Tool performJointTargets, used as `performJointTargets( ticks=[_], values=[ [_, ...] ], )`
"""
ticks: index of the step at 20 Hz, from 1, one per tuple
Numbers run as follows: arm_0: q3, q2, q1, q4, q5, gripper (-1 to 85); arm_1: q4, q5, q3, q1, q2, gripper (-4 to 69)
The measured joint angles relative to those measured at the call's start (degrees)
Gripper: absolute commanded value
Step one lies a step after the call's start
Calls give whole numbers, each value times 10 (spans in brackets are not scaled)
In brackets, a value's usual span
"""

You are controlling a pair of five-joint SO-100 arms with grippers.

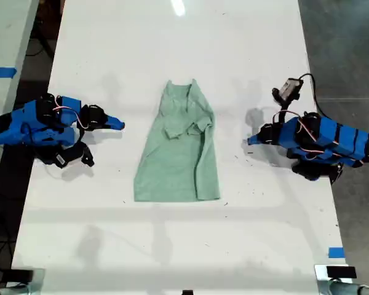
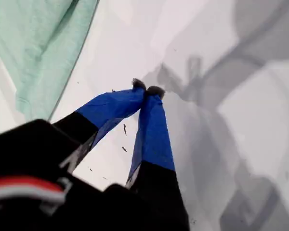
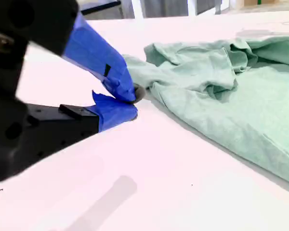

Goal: Fold t shirt

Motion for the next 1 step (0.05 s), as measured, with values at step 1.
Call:
performJointTargets(
  ticks=[1],
  values=[
    [0,0,0,0,0,-2,0,0,0,0,0,11]
  ],
)
